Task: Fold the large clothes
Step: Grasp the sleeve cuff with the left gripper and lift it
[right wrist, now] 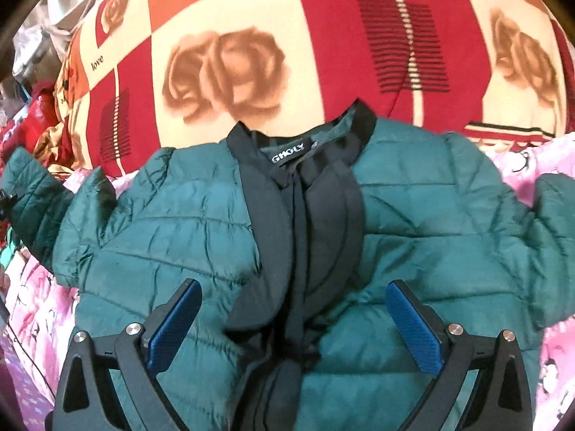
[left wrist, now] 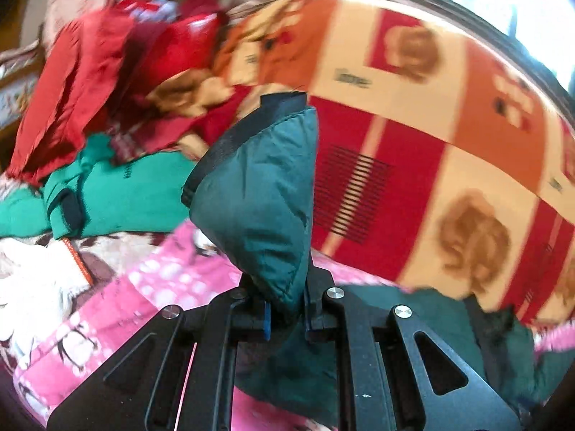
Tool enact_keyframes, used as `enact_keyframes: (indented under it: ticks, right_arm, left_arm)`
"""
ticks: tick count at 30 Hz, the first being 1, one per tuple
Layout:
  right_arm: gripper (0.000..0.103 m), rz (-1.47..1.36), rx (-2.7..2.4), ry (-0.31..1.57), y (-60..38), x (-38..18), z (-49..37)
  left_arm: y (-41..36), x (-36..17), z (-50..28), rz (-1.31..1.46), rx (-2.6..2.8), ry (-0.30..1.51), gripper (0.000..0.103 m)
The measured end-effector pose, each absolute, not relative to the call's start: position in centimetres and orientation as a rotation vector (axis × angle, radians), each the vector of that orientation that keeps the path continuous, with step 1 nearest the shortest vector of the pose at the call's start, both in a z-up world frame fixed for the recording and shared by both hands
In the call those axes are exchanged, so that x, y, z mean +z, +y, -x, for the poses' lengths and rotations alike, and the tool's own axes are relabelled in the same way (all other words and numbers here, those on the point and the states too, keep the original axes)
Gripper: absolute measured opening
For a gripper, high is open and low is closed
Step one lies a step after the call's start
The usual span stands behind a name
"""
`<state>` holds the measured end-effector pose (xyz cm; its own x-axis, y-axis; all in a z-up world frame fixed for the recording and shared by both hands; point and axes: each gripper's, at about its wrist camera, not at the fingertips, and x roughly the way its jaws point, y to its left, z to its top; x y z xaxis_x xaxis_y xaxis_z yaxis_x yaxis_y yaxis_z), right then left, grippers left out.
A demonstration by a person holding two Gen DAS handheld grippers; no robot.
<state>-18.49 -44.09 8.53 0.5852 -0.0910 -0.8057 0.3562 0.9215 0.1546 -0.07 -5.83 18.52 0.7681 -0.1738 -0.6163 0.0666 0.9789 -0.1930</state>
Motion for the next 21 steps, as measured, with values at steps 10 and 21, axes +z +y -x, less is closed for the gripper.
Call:
enact_keyframes:
  ticks: [10, 21]
  right_arm:
    - [0.102, -0.357, -0.289, 0.881, -45.6, 10.0, 23.9]
    - [0.102, -0.375, -0.329, 0.859, -48.6, 10.9, 27.6]
  left_arm:
    - [-16.7, 19.9, 7.2, -0.026, -0.291, 0.683, 0.011]
    - [-27.8, 16.8, 12.5, -0.183, -0.437, 0.743, 0.011]
